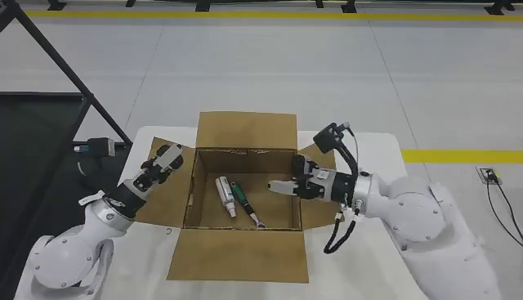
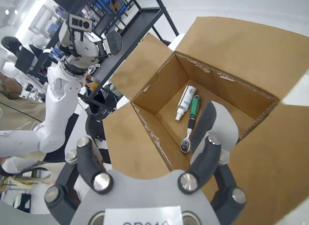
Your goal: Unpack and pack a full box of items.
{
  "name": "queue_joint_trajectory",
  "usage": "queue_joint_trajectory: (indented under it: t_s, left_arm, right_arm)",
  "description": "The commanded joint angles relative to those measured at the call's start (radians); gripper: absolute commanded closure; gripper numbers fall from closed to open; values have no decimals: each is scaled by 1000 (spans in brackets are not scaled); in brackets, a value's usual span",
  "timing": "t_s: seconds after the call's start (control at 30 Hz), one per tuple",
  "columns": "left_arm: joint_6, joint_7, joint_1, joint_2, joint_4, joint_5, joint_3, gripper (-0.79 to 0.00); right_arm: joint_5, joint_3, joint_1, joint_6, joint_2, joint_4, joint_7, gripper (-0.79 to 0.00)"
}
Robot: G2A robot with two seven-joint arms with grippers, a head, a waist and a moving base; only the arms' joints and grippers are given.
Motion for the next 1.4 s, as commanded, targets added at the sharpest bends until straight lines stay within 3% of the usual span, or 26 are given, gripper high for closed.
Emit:
queue_joint_trajectory:
  t_s: [0.0,0.2,0.43,0.5,0.57,0.73,0.93,1.1,1.3,1.37]
  left_arm:
    - [-12,30,41,0,-1,-31,-32,-785]
    - [-66,25,140,0,-26,-115,-94,-785]
    - [-66,25,140,0,-26,-115,-94,-785]
    - [-66,25,140,0,-26,-115,-94,-785]
    - [-52,25,142,-1,-36,-128,-81,-785]
    - [-12,65,118,-2,-45,-129,-81,-785]
    - [4,107,135,1,-2,-150,-153,-785]
    - [-1,137,167,1,39,-179,-219,-785]
    - [4,153,189,1,62,-201,-252,-785]
    - [13,149,192,1,67,-195,-251,-785]
  right_arm:
    - [-10,-80,77,27,-17,36,-6,-785]
    - [-27,-107,107,42,-24,56,-21,-785]
    - [-27,-107,107,42,-24,56,-21,-785]
    - [-64,-121,110,51,-25,59,-12,-785]
    - [-171,-199,160,127,-38,71,23,-785]
    - [-210,-392,349,173,-104,187,96,-785]
    - [-258,-599,528,250,-211,391,125,-785]
    - [-237,-736,615,255,-329,599,108,-785]
    - [-184,-816,663,216,-450,825,128,-785]
    - [-184,-816,663,216,-450,825,128,-785]
